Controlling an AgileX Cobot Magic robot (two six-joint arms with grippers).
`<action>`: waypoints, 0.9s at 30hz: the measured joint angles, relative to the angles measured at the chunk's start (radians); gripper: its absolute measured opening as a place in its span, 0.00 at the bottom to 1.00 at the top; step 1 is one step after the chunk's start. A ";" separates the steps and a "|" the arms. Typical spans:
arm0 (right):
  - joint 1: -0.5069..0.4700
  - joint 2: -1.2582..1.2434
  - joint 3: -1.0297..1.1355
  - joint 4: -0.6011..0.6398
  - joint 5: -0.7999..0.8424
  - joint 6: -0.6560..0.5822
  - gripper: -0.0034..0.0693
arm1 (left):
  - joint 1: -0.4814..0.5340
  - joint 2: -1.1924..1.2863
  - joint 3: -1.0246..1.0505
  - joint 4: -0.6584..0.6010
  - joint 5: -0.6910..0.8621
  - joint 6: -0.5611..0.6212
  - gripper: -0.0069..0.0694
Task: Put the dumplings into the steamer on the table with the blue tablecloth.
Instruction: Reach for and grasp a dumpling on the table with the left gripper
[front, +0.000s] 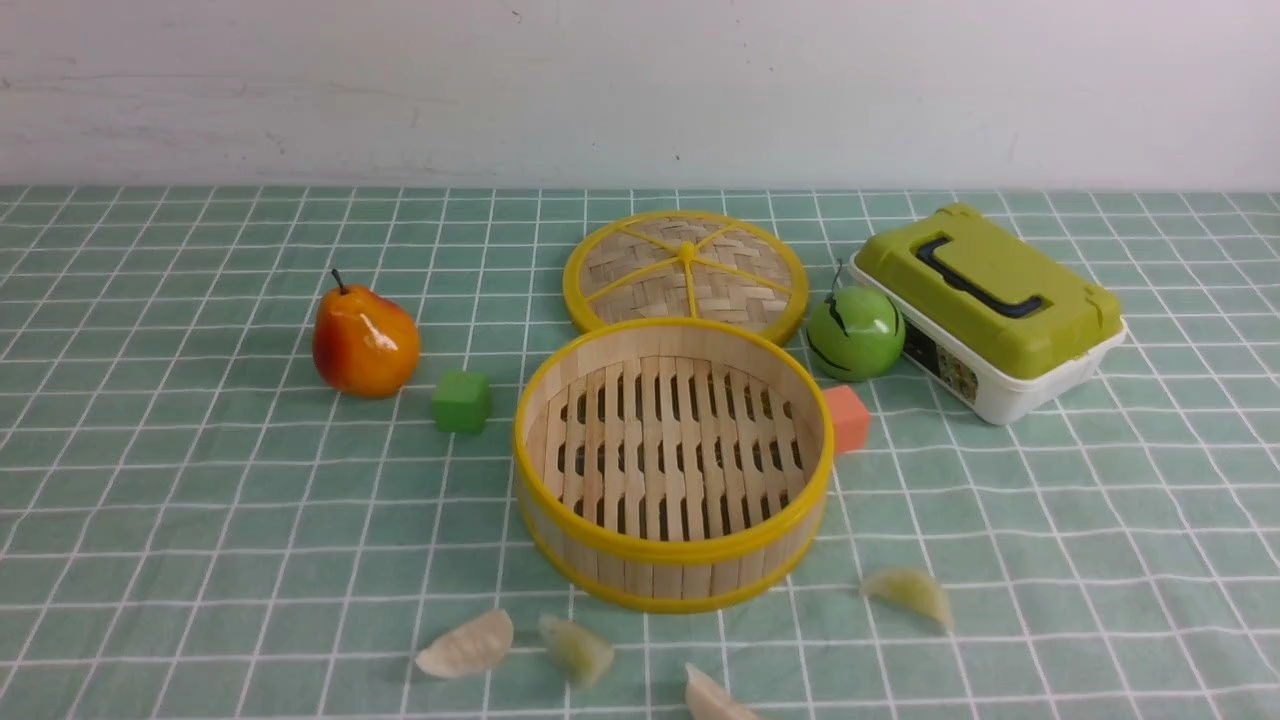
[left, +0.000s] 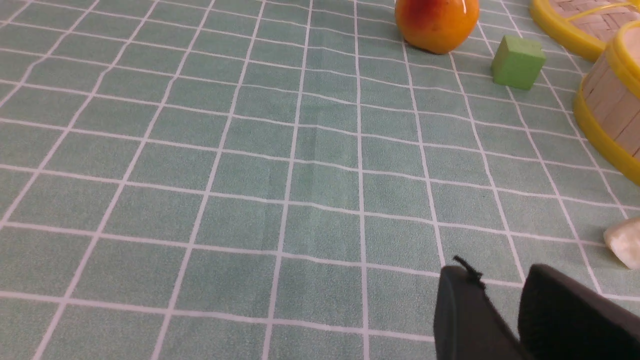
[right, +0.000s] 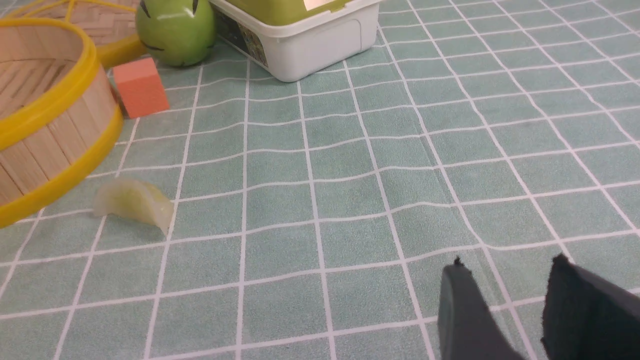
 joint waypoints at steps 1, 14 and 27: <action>0.000 0.000 0.000 0.000 0.000 0.000 0.38 | 0.000 0.000 0.000 0.000 0.000 0.000 0.32; 0.000 0.000 0.000 0.000 0.000 0.000 0.38 | 0.000 0.000 0.000 0.000 0.006 0.000 0.33; 0.000 0.000 0.000 0.000 0.000 0.000 0.38 | 0.000 0.000 0.000 0.000 0.008 0.000 0.33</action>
